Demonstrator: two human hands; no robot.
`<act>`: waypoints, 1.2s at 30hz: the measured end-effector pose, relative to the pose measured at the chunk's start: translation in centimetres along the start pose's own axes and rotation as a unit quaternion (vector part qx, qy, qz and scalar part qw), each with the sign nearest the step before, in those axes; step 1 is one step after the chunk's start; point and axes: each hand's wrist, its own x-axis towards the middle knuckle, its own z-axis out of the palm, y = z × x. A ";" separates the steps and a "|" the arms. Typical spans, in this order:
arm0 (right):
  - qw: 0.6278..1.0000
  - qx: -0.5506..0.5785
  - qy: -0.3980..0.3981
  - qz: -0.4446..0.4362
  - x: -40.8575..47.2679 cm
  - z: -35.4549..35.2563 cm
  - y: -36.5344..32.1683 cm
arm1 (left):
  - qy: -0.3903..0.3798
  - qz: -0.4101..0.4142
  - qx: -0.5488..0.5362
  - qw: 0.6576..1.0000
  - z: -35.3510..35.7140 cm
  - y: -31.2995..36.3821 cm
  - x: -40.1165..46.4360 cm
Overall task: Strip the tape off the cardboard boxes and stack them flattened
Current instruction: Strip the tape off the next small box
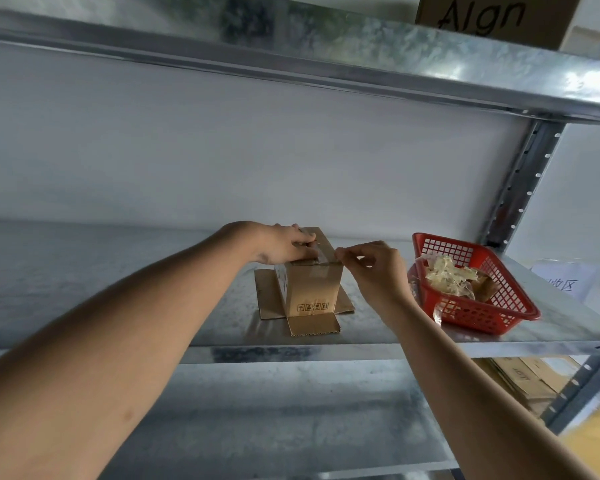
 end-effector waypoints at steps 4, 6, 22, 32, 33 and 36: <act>0.997 -0.025 -0.065 -0.022 0.1 0.2 0.0 | -0.006 -0.003 0.001 1.000 -0.1 0.1 -0.1; 0.993 -0.048 -0.102 -0.032 0.2 0.2 -0.1 | -0.007 -0.001 -0.009 1.000 -0.2 0.2 -0.1; 0.990 -0.088 -0.096 -0.049 0.2 -1.8 -1.5 | 0.012 -0.004 0.051 0.999 0.5 -0.9 0.5; 0.995 -0.031 -0.032 -0.092 -0.9 -4.7 -2.6 | 0.058 -0.016 0.041 0.997 2.4 0.6 2.4; 0.995 -0.036 0.001 -0.097 -0.7 -5.6 -2.3 | 0.056 -0.012 0.034 0.998 2.5 0.9 2.5; 0.991 -0.073 0.064 -0.097 -0.4 -8.2 -0.6 | 0.049 0.017 0.050 0.997 2.7 2.2 2.7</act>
